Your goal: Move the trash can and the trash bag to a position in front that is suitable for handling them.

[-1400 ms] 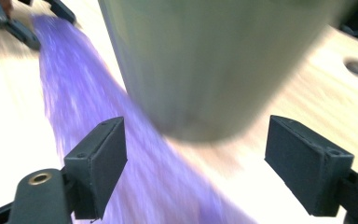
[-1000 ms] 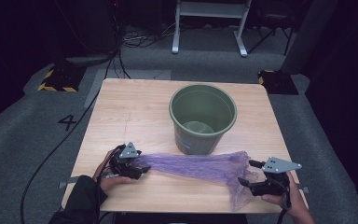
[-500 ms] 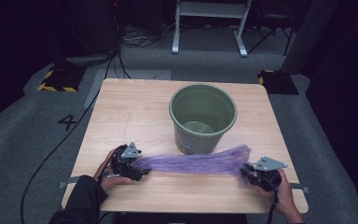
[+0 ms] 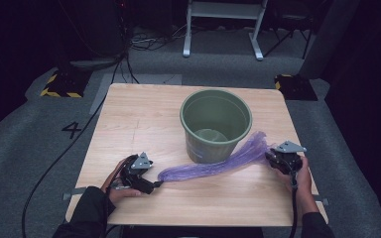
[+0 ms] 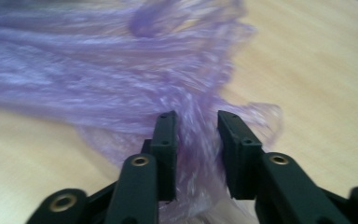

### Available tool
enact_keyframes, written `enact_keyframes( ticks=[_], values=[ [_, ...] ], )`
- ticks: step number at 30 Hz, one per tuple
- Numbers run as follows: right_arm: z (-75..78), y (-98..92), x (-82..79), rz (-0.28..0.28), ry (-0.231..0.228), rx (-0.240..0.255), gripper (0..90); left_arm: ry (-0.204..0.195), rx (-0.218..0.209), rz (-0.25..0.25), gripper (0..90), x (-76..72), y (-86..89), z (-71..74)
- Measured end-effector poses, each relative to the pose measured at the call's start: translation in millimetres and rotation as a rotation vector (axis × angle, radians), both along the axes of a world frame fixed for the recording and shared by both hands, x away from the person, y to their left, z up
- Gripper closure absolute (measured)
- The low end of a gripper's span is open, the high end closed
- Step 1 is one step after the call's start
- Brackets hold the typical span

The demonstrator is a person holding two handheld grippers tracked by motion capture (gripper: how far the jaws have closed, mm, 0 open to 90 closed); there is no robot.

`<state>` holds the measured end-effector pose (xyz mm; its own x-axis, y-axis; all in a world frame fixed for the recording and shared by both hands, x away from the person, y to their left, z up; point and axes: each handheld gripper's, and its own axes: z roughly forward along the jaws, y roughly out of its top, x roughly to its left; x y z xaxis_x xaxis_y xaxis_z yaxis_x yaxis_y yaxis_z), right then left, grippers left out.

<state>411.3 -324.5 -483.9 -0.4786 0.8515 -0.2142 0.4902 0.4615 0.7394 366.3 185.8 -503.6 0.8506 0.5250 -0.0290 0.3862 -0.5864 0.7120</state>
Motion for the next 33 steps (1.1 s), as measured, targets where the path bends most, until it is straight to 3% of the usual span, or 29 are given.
enact_keyframes(
  ticks=[4, 8, 10, 13, 17, 19, 23, 28, 30, 33],
  values=[
    [7.3, 2.3, 4.0, -0.015, -0.019, 0.045, 50.7, 0.002, 0.002, -0.005, 15.3, -2.3, -4.8, 0.7],
    [14.9, 4.3, -4.8, -0.006, -0.026, 0.073, 41.9, -0.007, 0.018, -0.028, 18.6, -7.0, -12.8, 1.8],
    [19.2, 4.2, -10.3, 0.004, -0.017, 0.112, 37.7, -0.008, 0.017, -0.042, 22.4, -8.4, -16.2, 2.4],
    [25.4, 6.2, -20.1, 0.015, -0.036, 0.122, 34.0, -0.008, 0.016, -0.047, 22.9, -8.9, -20.9, 2.3],
    [35.9, 9.2, -29.4, 0.039, -0.076, 0.09, 30.5, -0.015, 0.007, -0.058, 26.1, -9.4, -27.2, 2.1],
    [43.0, 7.4, -30.6, 0.022, -0.106, 0.08, 29.9, -0.015, 0.008, -0.06, 26.2, -9.0, -29.5, 2.1],
    [50.7, 4.7, -32.1, -0.005, -0.122, 0.102, 29.4, -0.014, 0.004, -0.057, 26.2, -10.0, -32.7, 1.7],
    [58.1, 24.7, -48.9, 0.072, -0.134, 0.116, 29.3, -0.019, 0.001, -0.055, 25.5, -11.5, -36.5, 1.2],
    [58.7, 35.1, -56.1, 0.105, -0.122, 0.136, 29.3, -0.019, 0.001, -0.053, 25.0, -12.1, -38.0, 1.0],
    [56.8, 51.2, -65.8, 0.153, -0.107, 0.127, 29.1, -0.02, 0.001, -0.051, 24.4, -12.8, -39.9, 0.8]
  ],
)
